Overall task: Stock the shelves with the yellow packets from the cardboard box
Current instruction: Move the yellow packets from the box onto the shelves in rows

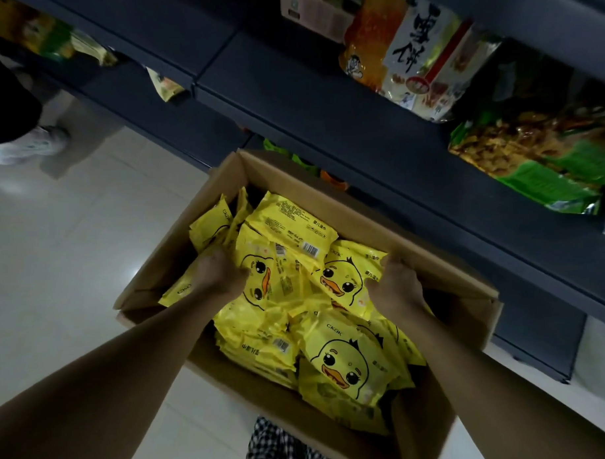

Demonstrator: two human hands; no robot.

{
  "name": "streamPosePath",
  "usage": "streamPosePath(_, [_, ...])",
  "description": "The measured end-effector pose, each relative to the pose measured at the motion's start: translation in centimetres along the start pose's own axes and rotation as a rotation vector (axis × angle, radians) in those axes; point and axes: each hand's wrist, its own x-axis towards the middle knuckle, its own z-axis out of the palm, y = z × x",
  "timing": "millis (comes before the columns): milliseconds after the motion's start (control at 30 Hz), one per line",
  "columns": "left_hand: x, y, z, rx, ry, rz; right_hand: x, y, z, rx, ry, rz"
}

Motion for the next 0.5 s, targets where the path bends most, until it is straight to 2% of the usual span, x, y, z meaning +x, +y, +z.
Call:
streamPosePath(167, [0.6,0.4,1.3,0.019,-0.031,0.009,0.8,-1.1,1.1,-0.091,-0.080,0.098])
streamPosePath(267, [1.1,0.2,1.8,-0.047,-0.042,0.001,1.0,-1.5,1.9,-0.138,-0.060,0.120])
streamPosePath(500, [-0.2,0.0,1.0,-0.031,-0.037,0.042,-0.5,-2.3,1.8,-0.104,0.024,0.083])
